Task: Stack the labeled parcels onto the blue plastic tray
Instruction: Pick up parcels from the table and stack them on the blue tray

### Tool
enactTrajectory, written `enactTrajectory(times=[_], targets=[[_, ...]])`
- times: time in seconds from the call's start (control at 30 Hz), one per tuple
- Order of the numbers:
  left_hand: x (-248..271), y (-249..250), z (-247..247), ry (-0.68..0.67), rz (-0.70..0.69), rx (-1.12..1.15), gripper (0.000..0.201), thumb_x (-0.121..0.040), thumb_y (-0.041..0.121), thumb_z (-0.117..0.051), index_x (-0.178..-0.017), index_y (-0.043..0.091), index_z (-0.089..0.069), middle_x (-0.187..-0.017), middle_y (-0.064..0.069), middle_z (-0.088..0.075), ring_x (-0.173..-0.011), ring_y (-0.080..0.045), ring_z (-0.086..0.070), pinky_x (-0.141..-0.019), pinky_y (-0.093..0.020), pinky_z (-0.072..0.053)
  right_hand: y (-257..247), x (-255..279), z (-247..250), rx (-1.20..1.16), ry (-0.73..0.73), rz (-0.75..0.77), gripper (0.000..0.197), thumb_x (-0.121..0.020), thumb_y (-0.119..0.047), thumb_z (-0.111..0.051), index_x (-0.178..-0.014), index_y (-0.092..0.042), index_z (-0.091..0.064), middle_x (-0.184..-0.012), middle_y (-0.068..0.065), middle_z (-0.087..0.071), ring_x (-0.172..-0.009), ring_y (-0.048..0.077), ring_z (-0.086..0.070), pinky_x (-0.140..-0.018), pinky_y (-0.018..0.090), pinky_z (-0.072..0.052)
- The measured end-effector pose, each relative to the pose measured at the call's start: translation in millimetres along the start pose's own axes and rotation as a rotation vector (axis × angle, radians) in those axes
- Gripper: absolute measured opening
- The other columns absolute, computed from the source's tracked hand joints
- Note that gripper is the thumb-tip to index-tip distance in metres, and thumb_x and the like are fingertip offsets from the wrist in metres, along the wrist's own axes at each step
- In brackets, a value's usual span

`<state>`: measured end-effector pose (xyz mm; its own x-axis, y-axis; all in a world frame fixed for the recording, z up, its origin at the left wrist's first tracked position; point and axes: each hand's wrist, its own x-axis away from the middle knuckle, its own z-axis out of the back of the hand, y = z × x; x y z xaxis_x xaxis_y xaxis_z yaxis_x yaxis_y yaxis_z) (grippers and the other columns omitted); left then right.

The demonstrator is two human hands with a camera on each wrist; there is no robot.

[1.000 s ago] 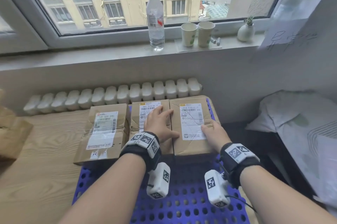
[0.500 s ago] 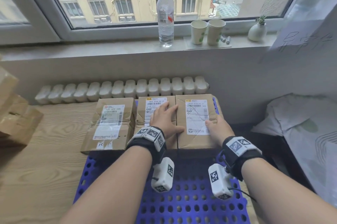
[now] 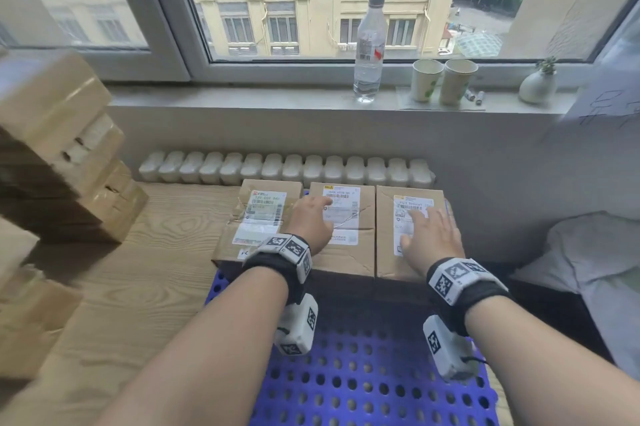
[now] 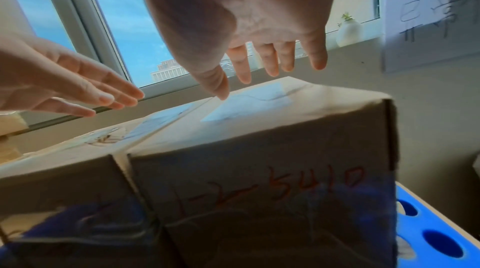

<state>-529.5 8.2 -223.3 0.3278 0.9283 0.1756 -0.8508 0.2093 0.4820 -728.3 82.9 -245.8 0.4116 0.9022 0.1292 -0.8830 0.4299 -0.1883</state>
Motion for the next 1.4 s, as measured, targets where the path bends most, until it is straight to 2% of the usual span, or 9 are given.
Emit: enactTrajectory(times=[0.13, 0.3, 0.5, 0.73, 0.9, 1.03, 1.17, 1.27, 1.4], targets=[[17.8, -30.6, 23.0, 0.018, 0.093, -0.024, 0.042, -0.094, 0.018, -0.051, -0.136, 0.017, -0.053, -0.142, -0.008, -0.049, -0.133, -0.025, -0.043, -0.111, -0.037, -0.035, -34.8, 10.9, 4.5, -0.015, -0.02, 0.06, 0.048, -0.094, -0.029, -0.045, -0.141, -0.019, -0.043, -0.148, 0.008, -0.038, -0.141, 0.026, -0.028, -0.114, 0.046, -0.027], [52.3, -69.7, 40.7, 0.002, 0.112, -0.014, 0.043, -0.095, 0.025, -0.054, -0.137, 0.021, -0.053, -0.148, -0.005, -0.045, -0.136, -0.023, -0.042, -0.114, -0.035, -0.032, -91.6, 39.3, 5.1, 0.004, 0.003, 0.155, 0.044, -0.094, -0.033, -0.048, -0.136, -0.02, -0.048, -0.139, 0.005, -0.048, -0.132, 0.025, -0.04, -0.107, 0.043, -0.037], [114.8, -122.1, 76.9, 0.0, 0.115, 0.02, 0.043, -0.096, 0.027, -0.052, -0.137, 0.016, -0.053, -0.146, -0.008, -0.048, -0.132, -0.027, -0.047, -0.11, -0.036, -0.037, -170.7, 99.9, -0.4, -0.005, -0.023, 0.255, 0.038, -0.093, -0.034, -0.048, -0.126, -0.019, -0.057, -0.128, 0.007, -0.056, -0.118, 0.028, -0.052, -0.099, 0.044, -0.044], [205.3, -195.0, 130.0, 0.053, 0.109, 0.027, 0.041, -0.096, 0.031, -0.053, -0.136, 0.021, -0.054, -0.145, -0.003, -0.05, -0.131, -0.023, -0.047, -0.107, -0.033, -0.037, -274.4, 182.5, -6.2, 0.022, -0.075, 0.39, 0.032, -0.097, -0.035, -0.043, -0.119, -0.018, -0.059, -0.119, 0.006, -0.064, -0.107, 0.026, -0.057, -0.086, 0.035, -0.046], [261.2, -240.7, 187.4, 0.142, 0.123, 0.034, 0.04, -0.096, 0.03, -0.05, -0.135, 0.024, -0.055, -0.141, -0.004, -0.053, -0.127, -0.023, -0.05, -0.105, -0.035, -0.042, -345.6, 232.5, 0.5, 0.016, -0.042, 0.472, 0.037, -0.098, -0.037, -0.042, -0.127, -0.02, -0.058, -0.122, 0.003, -0.064, -0.109, 0.023, -0.059, -0.081, 0.032, -0.045], [301.9, -275.2, 238.0, 0.23, 0.137, 0.034, 0.035, -0.097, 0.029, -0.05, -0.13, 0.022, -0.059, -0.134, -0.002, -0.058, -0.119, -0.023, -0.055, -0.099, -0.036, -0.047, -398.5, 262.6, 11.6, 0.01, 0.001, 0.531, 0.031, -0.097, -0.037, -0.042, -0.113, -0.022, -0.064, -0.111, 0.002, -0.066, -0.095, 0.022, -0.06, -0.072, 0.029, -0.043], [332.9, -306.0, 280.9, 0.321, 0.169, 0.037, 0.034, -0.098, 0.025, -0.048, -0.13, 0.022, -0.059, -0.135, -0.001, -0.058, -0.119, -0.022, -0.055, -0.096, -0.032, -0.046, -444.1, 282.6, 20.5, 0.019, 0.032, 0.585, 0.027, -0.094, -0.036, -0.044, -0.087, -0.019, -0.063, -0.089, -0.002, -0.065, -0.075, 0.017, -0.059, -0.058, 0.028, -0.041], [345.4, -328.2, 305.6, 0.365, 0.206, 0.048, 0.034, -0.096, 0.028, -0.05, -0.13, 0.026, -0.058, -0.134, -0.002, -0.059, -0.118, -0.022, -0.056, -0.097, -0.035, -0.049, -478.3, 291.0, 30.6, 0.007, 0.052, 0.628, 0.028, -0.091, -0.033, -0.046, -0.071, -0.018, -0.058, -0.077, 0.001, -0.062, -0.068, 0.018, -0.058, -0.058, 0.028, -0.043], [352.2, -352.9, 335.1, 0.402, 0.246, 0.047, 0.033, -0.097, 0.027, -0.049, -0.128, 0.024, -0.059, -0.128, 0.001, -0.062, -0.111, -0.021, -0.059, -0.094, -0.035, -0.05, -524.7, 296.2, 44.4, -0.033, 0.085, 0.679, 0.027, -0.091, -0.031, -0.046, -0.071, -0.019, -0.06, -0.08, 0.003, -0.064, -0.071, 0.02, -0.06, -0.066, 0.032, -0.052]])
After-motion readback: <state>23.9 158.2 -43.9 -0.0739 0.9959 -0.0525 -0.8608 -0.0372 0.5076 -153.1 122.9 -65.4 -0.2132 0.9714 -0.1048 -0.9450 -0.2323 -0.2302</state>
